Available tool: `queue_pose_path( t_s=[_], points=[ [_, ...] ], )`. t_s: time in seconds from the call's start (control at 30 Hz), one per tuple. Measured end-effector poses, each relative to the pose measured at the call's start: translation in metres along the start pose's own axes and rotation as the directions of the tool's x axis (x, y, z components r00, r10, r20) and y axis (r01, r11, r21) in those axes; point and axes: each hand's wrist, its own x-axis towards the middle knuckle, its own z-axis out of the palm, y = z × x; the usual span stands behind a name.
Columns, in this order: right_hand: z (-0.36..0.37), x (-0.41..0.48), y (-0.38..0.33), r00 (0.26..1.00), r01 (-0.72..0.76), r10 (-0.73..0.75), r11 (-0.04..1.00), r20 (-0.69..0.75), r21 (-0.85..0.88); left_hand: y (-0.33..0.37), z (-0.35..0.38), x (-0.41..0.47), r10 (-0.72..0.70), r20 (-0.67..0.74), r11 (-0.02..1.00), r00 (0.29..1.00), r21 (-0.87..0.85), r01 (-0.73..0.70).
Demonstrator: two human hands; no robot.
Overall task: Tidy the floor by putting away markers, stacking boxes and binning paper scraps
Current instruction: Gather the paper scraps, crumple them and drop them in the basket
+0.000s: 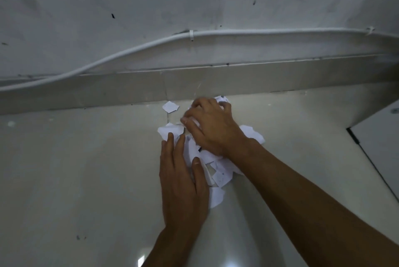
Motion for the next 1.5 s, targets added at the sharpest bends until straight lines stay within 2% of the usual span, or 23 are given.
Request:
queue_pose_path(
  t_s=[0.07, 0.17, 0.23, 0.3, 0.4, 0.43, 0.47, 0.53, 0.6, 0.63, 0.73, 0.9, 0.97, 1.0, 1.07, 1.1, 1.17, 1.23, 1.3, 1.43, 1.5],
  points=[
    [0.001, 0.017, -0.013, 0.999, 0.045, -0.045, 0.999, 0.012, -0.01, -0.001, 0.0, -0.001, -0.013, -0.013, 0.999, 1.0, -0.033, 0.013],
    [0.009, 0.029, -0.025, 0.962, 0.084, -0.073, 0.996, 0.261, -0.029, -0.003, 0.0, -0.001, -0.079, -0.015, 0.994, 0.997, -0.077, 0.078],
    [0.013, 0.023, -0.023, 0.944, 0.071, -0.051, 0.996, 0.327, -0.05, -0.004, 0.001, 0.0, -0.082, -0.017, 0.994, 0.996, -0.08, 0.08],
    [0.01, 0.009, -0.02, 0.974, 0.1, -0.099, 0.995, 0.203, 0.006, -0.004, 0.0, 0.001, -0.072, -0.015, 0.995, 0.997, -0.072, 0.071],
    [-0.006, -0.006, -0.011, 0.979, 0.173, -0.164, 0.982, -0.12, 0.07, -0.006, 0.0, 0.0, -0.021, 0.017, 1.0, 1.0, -0.005, 0.021],
    [-0.009, -0.006, -0.002, 0.972, 0.15, -0.136, 0.987, -0.193, 0.06, -0.007, 0.0, 0.0, -0.009, 0.034, 0.999, 0.999, 0.033, 0.008],
    [-0.011, -0.003, 0.007, 0.977, 0.081, -0.066, 0.995, -0.201, 0.066, -0.007, 0.0, -0.001, -0.002, 0.051, 0.998, 0.999, 0.066, -0.001],
    [-0.015, 0.003, 0.024, 0.993, -0.112, 0.116, 0.987, -0.028, 0.113, -0.006, 0.0, -0.001, 0.007, 0.083, 0.991, 0.997, 0.13, -0.018],
    [-0.013, 0.002, 0.034, 0.969, -0.204, 0.182, 0.97, 0.166, 0.129, -0.005, 0.0, -0.001, 0.013, 0.099, 0.982, 0.995, 0.187, -0.031],
    [-0.01, -0.002, 0.035, 0.969, -0.194, 0.165, 0.969, 0.183, 0.155, -0.005, 0.0, -0.001, 0.01, 0.104, 0.978, 0.995, 0.207, -0.031],
    [-0.006, -0.017, 0.026, 0.992, -0.118, 0.092, 0.93, 0.088, 0.347, -0.005, 0.001, 0.0, 0.005, 0.113, 0.973, 0.994, 0.231, -0.031],
    [-0.021, -0.046, 0.016, 0.986, -0.107, 0.026, 0.857, 0.165, 0.505, -0.002, -0.002, 0.002, 0.03, 0.166, 0.969, 0.986, 0.236, -0.07],
    [-0.03, -0.058, 0.021, 0.984, -0.073, -0.004, 0.903, 0.178, 0.423, -0.002, -0.005, 0.001, 0.046, 0.171, 0.965, 0.984, 0.247, -0.088],
    [-0.034, -0.064, 0.026, 0.983, -0.051, -0.01, 0.944, 0.182, 0.326, -0.002, -0.006, 0.0, 0.051, 0.171, 0.965, 0.984, 0.247, -0.093],
    [-0.04, -0.08, 0.039, 0.991, -0.007, -0.012, 0.99, 0.137, 0.14, -0.001, -0.008, 0.0, 0.044, 0.172, 0.971, 0.984, 0.226, -0.083],
    [-0.041, -0.089, 0.046, 0.995, -0.02, 0.009, 0.994, 0.099, 0.108, 0.0, -0.008, 0.0, 0.04, 0.175, 0.973, 0.984, 0.218, -0.079],
    [-0.04, -0.105, 0.053, 0.988, -0.13, 0.118, 0.983, 0.098, 0.131, 0.001, -0.009, 0.0, 0.042, 0.185, 0.969, 0.982, 0.231, -0.085],
    [-0.031, -0.118, 0.05, 0.966, -0.206, 0.184, 0.973, 0.179, 0.109, 0.002, -0.009, 0.0, 0.047, 0.199, 0.963, 0.979, 0.253, -0.097],
    [-0.015, -0.127, 0.039, 0.971, -0.155, 0.14, 0.986, 0.194, 0.062, 0.002, -0.009, -0.001, 0.056, 0.191, 0.964, 0.98, 0.244, -0.103],
    [0.007, -0.127, 0.021, 0.994, -0.059, 0.047, 0.99, 0.095, 0.129, -0.003, -0.008, -0.002, 0.073, 0.16, 0.99, 0.984, 0.109, -0.091],
    [0.011, -0.124, 0.021, 0.996, -0.02, 0.006, 0.99, 0.094, 0.143, -0.002, -0.009, -0.003, 0.074, 0.16, 0.991, 0.984, 0.097, -0.09]
  ],
)
